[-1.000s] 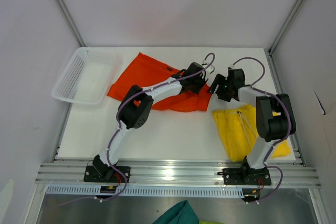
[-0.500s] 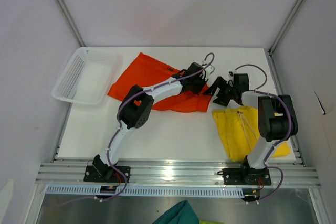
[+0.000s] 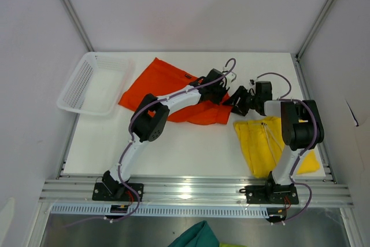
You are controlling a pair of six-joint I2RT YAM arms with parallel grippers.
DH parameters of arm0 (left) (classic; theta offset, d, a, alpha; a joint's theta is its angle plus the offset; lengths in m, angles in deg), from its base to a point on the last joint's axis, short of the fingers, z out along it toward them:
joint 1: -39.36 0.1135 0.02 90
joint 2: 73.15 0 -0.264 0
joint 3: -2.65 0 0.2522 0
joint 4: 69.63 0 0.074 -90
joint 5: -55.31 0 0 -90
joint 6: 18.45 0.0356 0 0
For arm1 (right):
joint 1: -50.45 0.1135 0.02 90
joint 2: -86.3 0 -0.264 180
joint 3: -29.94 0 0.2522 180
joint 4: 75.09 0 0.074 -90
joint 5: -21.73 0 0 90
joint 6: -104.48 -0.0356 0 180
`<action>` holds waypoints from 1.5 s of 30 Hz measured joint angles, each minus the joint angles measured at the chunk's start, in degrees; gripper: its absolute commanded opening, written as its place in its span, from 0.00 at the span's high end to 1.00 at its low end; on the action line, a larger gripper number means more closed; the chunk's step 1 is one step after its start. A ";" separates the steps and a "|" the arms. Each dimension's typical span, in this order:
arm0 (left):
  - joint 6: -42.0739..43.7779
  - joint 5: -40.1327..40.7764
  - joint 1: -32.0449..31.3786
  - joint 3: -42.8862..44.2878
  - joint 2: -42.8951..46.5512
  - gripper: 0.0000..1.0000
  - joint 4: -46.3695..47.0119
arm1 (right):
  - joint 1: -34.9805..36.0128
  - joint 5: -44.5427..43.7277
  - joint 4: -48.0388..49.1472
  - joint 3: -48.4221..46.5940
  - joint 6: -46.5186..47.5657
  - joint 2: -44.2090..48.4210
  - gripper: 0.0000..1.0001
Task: Fold and stack the shorts
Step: Fold the shorts
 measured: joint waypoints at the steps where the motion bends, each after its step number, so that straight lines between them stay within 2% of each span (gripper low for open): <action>1: -0.02 0.00 0.00 0.00 0.00 1.00 -0.04 | 0.04 0.04 0.02 0.02 -0.07 -0.22 0.42; 4: -0.04 -0.07 0.00 0.00 0.00 1.00 -0.39 | 0.20 0.48 0.61 0.87 -1.38 -0.61 0.41; 8: -0.44 -0.20 0.00 0.00 0.00 1.00 -0.72 | 0.85 1.25 3.13 2.23 -3.45 -0.31 0.32; 9: -0.48 -0.17 0.00 0.00 0.00 1.00 -0.79 | 1.05 1.22 3.52 2.49 -3.69 -0.11 0.34; 10: -0.52 -0.20 0.00 0.00 -0.02 1.00 -0.87 | 1.42 1.18 3.93 2.80 -4.26 0.13 0.38; 11: -0.59 -0.20 0.00 0.00 -0.02 1.00 -0.98 | 1.73 0.98 4.07 2.97 -4.57 0.22 0.53; 12: -0.70 -0.22 0.00 0.00 -0.02 1.00 -1.16 | 2.14 0.79 4.11 3.26 -4.81 0.26 0.63; 14: -0.87 -0.20 0.00 0.00 -0.02 1.00 -1.42 | 2.91 -0.02 3.89 3.78 -5.62 0.26 0.77; 15: -0.92 -0.22 0.00 0.00 -0.02 1.00 -1.57 | 3.19 -0.44 3.74 4.00 -5.68 0.26 0.80; 16: -0.92 -0.22 0.00 0.00 -0.02 0.97 -1.68 | 3.39 -0.72 3.61 4.09 -5.92 0.26 0.85; 17: -0.92 -0.20 0.00 0.00 -0.02 0.89 -1.68 | 3.50 -0.90 3.45 4.09 -6.08 0.26 0.92; 19: -0.90 -0.20 0.04 -0.61 0.09 0.79 -0.85 | 3.50 -1.07 3.13 4.07 -6.05 0.26 0.93; 22: -1.22 0.00 0.61 -4.50 1.79 0.57 1.88 | 3.52 -1.27 1.99 3.91 -5.84 0.26 0.97; 25: -1.90 0.04 1.84 -10.27 6.19 0.45 3.21 | 3.72 -1.36 0.52 3.32 -5.22 0.26 0.98; 29: -1.86 1.11 2.73 -18.97 15.52 0.39 3.52 | 3.74 -2.08 -3.45 0.83 -3.41 0.26 0.97; 32: -1.33 3.37 1.73 -28.22 25.73 0.36 6.47 | 3.69 -2.64 -7.50 -2.10 -1.40 0.13 0.96; 36: -0.22 7.34 -4.09 -36.46 35.56 0.38 11.26 | 3.54 -2.97 -11.43 -5.25 0.92 -0.68 0.96; 38: -0.02 8.07 -6.91 -37.81 36.37 0.46 13.42 | 3.45 -2.95 -12.50 -6.05 1.70 -1.27 0.96; 39: -0.11 7.98 -8.15 -37.83 35.80 0.57 13.68 | 3.45 -2.93 -12.83 -6.21 1.90 -1.49 0.96; 41: -1.07 8.00 -8.90 -37.66 33.88 0.71 14.62 | 3.45 -2.82 -13.25 -6.47 2.05 -1.77 0.96; 42: -1.46 8.07 -8.81 -37.29 32.50 0.84 14.67 | 3.45 -2.75 -13.38 -6.49 2.08 -1.77 0.96; 45: -3.21 8.26 -8.04 -34.91 27.26 1.00 14.03 | 3.45 -2.71 -13.53 -6.60 2.08 -1.79 0.96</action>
